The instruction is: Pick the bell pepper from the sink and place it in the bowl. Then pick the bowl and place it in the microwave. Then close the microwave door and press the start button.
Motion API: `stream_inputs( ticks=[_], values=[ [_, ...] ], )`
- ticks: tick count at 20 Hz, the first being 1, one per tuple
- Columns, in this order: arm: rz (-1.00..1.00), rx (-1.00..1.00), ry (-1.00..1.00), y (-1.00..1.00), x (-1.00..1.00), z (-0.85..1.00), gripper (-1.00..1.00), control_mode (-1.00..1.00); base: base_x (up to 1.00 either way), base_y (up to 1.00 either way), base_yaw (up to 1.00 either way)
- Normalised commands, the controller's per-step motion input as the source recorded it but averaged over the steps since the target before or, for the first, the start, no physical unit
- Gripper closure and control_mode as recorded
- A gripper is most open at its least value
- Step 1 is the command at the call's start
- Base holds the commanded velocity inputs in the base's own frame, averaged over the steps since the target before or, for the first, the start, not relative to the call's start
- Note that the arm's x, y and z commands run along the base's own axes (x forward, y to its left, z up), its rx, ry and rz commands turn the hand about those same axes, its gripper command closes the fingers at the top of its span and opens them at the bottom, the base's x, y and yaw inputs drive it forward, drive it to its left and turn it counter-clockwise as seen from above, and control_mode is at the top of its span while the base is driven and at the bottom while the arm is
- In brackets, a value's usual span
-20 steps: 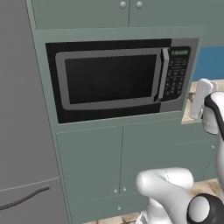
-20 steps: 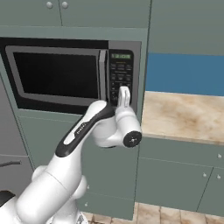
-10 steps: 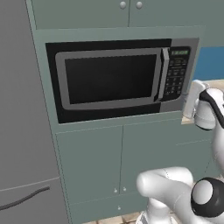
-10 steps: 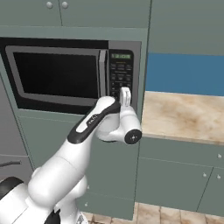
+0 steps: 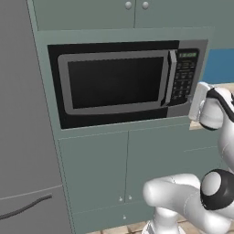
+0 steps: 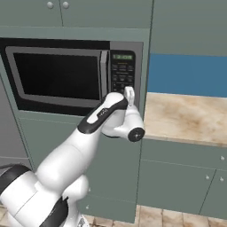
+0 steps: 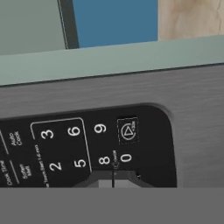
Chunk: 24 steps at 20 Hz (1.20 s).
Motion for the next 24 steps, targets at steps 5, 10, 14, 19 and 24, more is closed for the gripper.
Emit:
stream_inputs(
  ticks=[5, 10, 14, 19, 24],
  values=[
    [0.0, 0.0, -0.02, -0.1, 0.07, -0.05, 1.0, -1.0, 0.0, 0.0, 0.0],
    [0.0, 0.0, -0.01, -0.03, 0.26, -0.07, 1.0, -1.0, 0.0, 0.0, 0.0],
    [0.0, 0.0, 0.0, 0.0, 0.38, -0.11, 1.0, -1.0, 0.0, 0.0, 0.0],
    [0.0, 0.0, -0.03, -0.01, 0.25, -0.2, 1.0, -1.0, 0.0, 0.0, 0.0],
    [0.0, 0.0, -0.04, -0.05, 0.2, -0.17, 1.0, -1.0, 0.0, 0.0, 0.0]
  ],
)
